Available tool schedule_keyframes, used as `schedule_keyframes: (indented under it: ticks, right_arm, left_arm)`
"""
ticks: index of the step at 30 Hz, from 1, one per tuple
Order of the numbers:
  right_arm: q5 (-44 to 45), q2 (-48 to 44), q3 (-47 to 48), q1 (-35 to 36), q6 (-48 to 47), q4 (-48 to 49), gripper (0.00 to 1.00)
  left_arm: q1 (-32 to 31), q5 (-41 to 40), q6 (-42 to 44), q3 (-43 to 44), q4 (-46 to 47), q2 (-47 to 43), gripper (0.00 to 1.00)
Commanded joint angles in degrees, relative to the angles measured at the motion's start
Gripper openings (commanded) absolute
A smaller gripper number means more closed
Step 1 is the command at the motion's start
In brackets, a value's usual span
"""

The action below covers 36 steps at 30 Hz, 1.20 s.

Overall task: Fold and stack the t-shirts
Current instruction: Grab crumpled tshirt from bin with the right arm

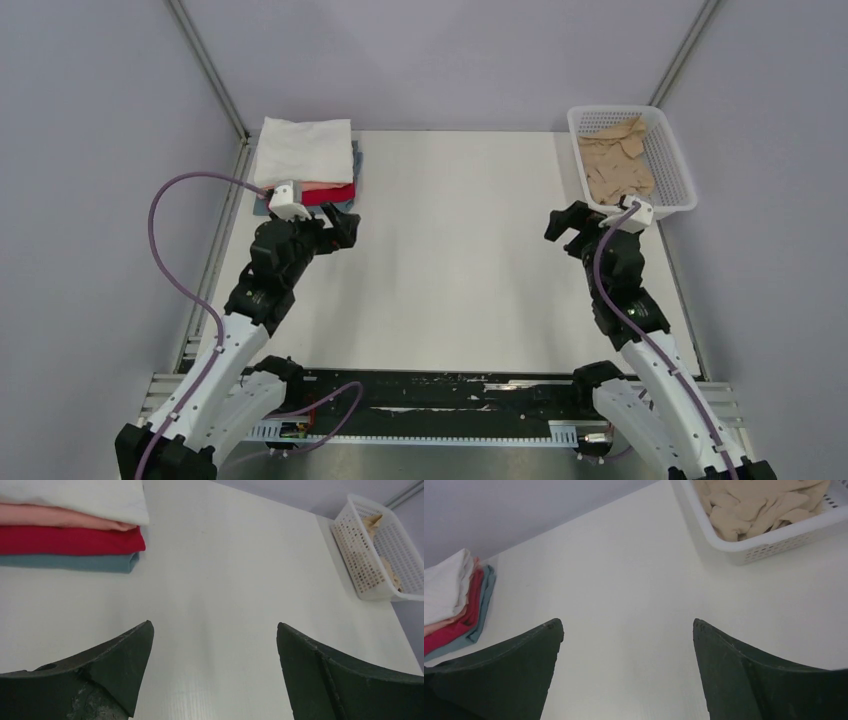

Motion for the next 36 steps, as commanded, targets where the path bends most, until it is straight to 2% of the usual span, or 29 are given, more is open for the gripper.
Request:
schedule_keyframes:
  ticks: [1,4,6,9,12,15,20,25,27,32,34,36]
  right_arm:
    - [7.0,5.9,7.1,0.0,0.2,4.3,1.00]
    - [10.4,13.0,13.2,-0.1,-3.1,5.3,1.00]
    - [14.2,19.9,20.0,-1.4,-4.5,2.2,1.00]
    - [8.8,31.7,32.0,-9.4,-3.2,-5.9,1.00]
    - [-0.8,43.1,43.0,-20.3,-1.8,-8.7,1.00]
    - [-8.6,56.3,56.0,-26.1,-3.0,-16.5,1.00]
    - [-13.0,77.0,72.6,-30.2,-7.8,-20.2,1.00]
    - [-10.9,93.3,87.7,-30.3,-11.8,-25.8,1.00]
    - [-10.8,97.5,90.8,-30.3,-11.9,-27.3,1.00]
    - [-11.5,103.2,89.7,-30.8,-10.8,-27.6,0.96]
    - [-13.1,104.2,88.6,-31.3,-9.5,-27.8,0.87]
    - [-15.5,104.9,88.1,-32.0,-8.5,-28.0,0.69]
  left_arm:
    - [-0.1,-0.6,2.2,4.5,2.9,1.9,1.00]
    - [-0.1,-1.5,2.3,4.4,1.9,3.1,1.00]
    - [-0.1,-2.1,2.4,4.3,1.9,3.5,1.00]
    - [0.0,-3.2,2.8,4.4,2.2,3.9,1.00]
    - [-0.1,-3.9,3.2,5.0,2.2,5.4,1.00]
    - [-0.1,-4.6,3.2,5.6,1.6,7.6,1.00]
    - [-0.1,-5.0,3.4,6.6,1.2,9.9,1.00]
    - [0.0,-5.4,3.4,6.8,0.9,10.7,1.00]
    - [-0.1,-5.8,3.5,6.8,0.7,11.0,1.00]
    - [0.0,-5.8,3.4,7.2,0.3,11.5,1.00]
    - [-0.1,-6.2,3.2,7.1,0.2,11.7,1.00]
    - [-0.1,-6.4,3.1,7.2,-0.2,12.0,1.00]
